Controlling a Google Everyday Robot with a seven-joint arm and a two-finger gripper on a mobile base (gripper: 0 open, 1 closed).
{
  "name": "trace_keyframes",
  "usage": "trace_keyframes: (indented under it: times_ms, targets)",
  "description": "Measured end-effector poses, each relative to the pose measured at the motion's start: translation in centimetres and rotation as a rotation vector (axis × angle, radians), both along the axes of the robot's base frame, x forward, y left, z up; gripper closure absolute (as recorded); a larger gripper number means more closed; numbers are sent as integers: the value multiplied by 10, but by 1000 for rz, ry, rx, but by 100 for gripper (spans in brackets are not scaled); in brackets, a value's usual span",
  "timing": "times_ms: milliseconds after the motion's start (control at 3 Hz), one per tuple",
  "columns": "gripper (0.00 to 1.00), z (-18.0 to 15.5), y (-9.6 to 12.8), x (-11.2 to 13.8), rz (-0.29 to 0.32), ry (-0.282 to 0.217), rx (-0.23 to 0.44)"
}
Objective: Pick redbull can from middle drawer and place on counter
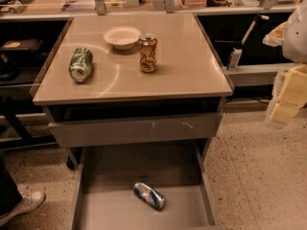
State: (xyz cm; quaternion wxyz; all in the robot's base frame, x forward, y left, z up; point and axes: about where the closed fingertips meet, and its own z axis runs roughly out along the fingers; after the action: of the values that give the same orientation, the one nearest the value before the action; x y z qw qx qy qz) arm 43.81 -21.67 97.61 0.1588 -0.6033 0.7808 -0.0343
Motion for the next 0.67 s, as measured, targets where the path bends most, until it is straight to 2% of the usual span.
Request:
trace_keyframes:
  times_ms: [667]
  targets:
    - [0,-9,2,0,-19,4,3]
